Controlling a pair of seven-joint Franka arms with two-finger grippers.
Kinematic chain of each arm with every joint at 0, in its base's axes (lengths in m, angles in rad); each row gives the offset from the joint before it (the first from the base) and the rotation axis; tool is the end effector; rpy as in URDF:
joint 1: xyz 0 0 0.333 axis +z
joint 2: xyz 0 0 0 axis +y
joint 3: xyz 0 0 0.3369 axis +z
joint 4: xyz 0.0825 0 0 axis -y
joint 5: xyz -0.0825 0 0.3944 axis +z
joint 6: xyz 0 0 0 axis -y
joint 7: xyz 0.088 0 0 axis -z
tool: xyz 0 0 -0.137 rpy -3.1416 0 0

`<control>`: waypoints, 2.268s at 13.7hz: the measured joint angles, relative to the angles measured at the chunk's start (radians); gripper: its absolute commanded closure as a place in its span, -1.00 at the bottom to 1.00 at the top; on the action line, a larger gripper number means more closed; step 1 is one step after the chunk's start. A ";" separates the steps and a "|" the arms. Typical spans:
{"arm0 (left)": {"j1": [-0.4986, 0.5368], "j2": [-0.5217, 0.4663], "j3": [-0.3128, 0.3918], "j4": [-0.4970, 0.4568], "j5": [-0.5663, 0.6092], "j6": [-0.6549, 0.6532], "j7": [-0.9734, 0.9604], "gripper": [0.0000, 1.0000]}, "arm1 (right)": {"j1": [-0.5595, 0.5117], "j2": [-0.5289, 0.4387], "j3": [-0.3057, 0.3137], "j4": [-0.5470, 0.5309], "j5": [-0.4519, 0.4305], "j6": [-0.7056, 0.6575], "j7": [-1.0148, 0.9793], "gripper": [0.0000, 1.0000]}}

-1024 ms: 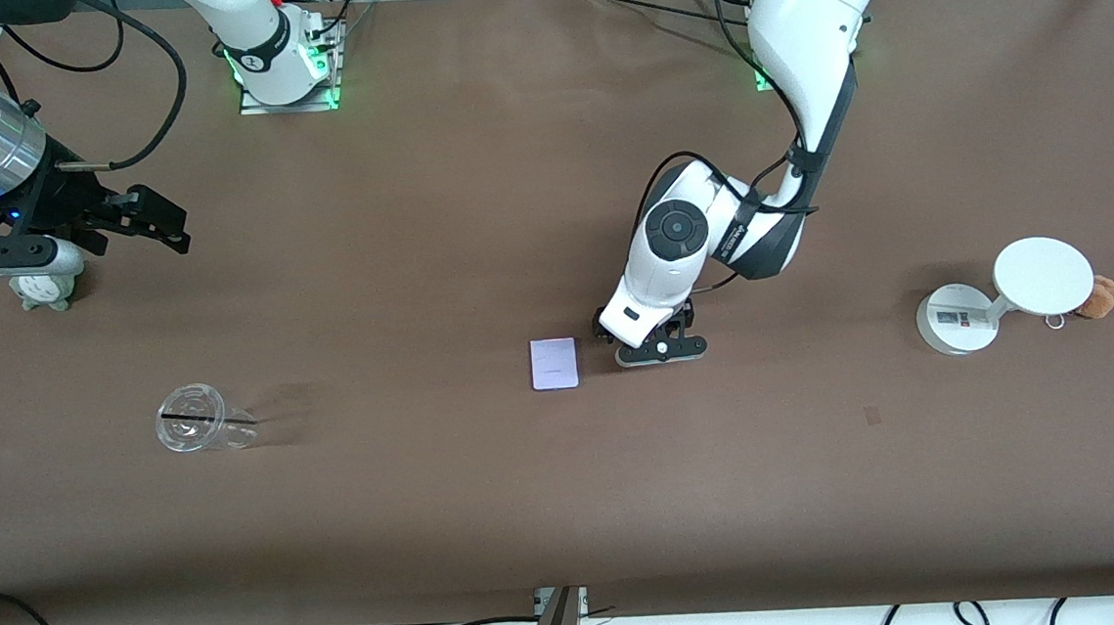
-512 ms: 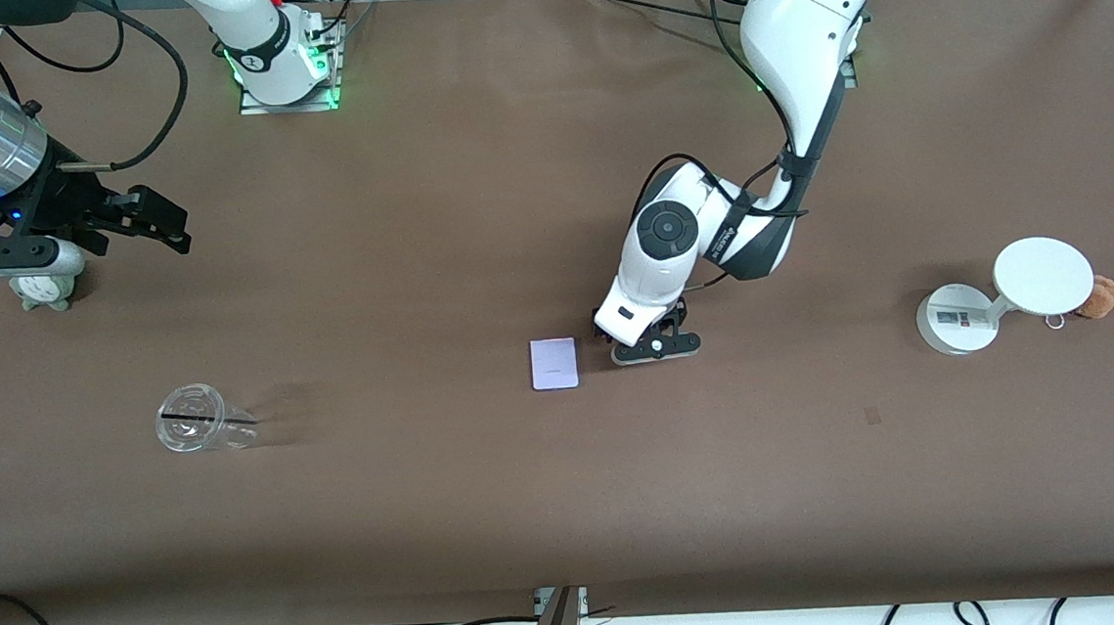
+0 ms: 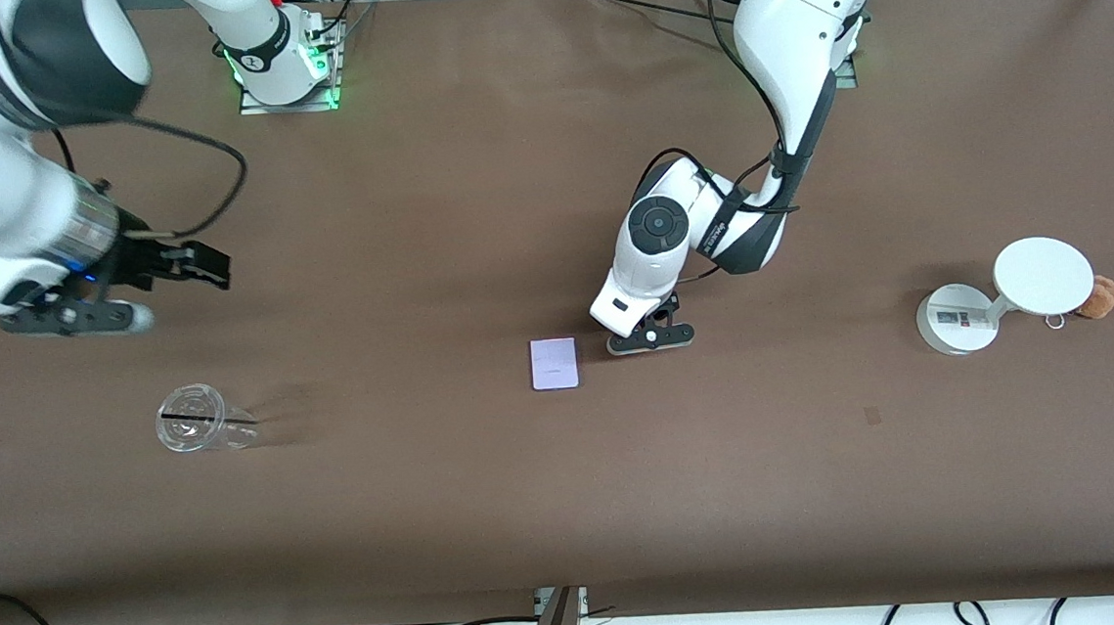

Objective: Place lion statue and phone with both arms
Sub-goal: 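Carry the lion toward the white lamp while the right gripper reaches the phone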

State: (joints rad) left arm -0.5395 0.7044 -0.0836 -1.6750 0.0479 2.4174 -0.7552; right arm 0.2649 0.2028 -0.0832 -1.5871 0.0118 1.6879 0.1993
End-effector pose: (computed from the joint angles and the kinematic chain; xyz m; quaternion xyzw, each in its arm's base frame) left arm 0.5776 -0.4068 0.1758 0.9980 0.0588 0.0090 0.0212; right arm 0.6138 0.1181 0.4963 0.9987 -0.0093 -0.0492 0.0121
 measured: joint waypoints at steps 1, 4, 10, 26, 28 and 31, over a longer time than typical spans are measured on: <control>0.002 -0.011 0.005 -0.001 0.000 -0.006 0.001 1.00 | 0.025 0.025 0.000 0.001 -0.022 0.002 0.000 -1.00; 0.058 -0.086 0.019 -0.003 0.003 -0.124 0.079 1.00 | 0.069 0.048 0.001 0.007 -0.045 0.007 0.004 -1.00; 0.383 -0.252 0.029 -0.157 0.008 -0.170 0.439 1.00 | 0.095 0.073 0.006 0.014 -0.024 0.040 -0.078 -1.00; 0.667 -0.279 0.026 -0.490 0.063 0.207 0.704 1.00 | 0.479 0.549 0.017 0.128 0.012 0.713 0.690 -1.00; 0.667 -0.279 0.025 -0.504 0.063 0.230 0.704 1.00 | 0.487 0.614 0.017 0.188 -0.054 0.716 0.733 -1.00; 0.669 -0.276 0.025 -0.520 0.063 0.253 0.704 1.00 | 0.488 0.701 0.015 0.240 -0.096 0.769 0.736 -1.00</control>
State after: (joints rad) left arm 0.1292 0.4286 -0.0585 -2.1953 0.1108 2.6708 -0.0510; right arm 0.7531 0.9042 -0.0686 -1.3470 -0.0847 2.4567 0.9348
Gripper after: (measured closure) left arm 0.656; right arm 0.000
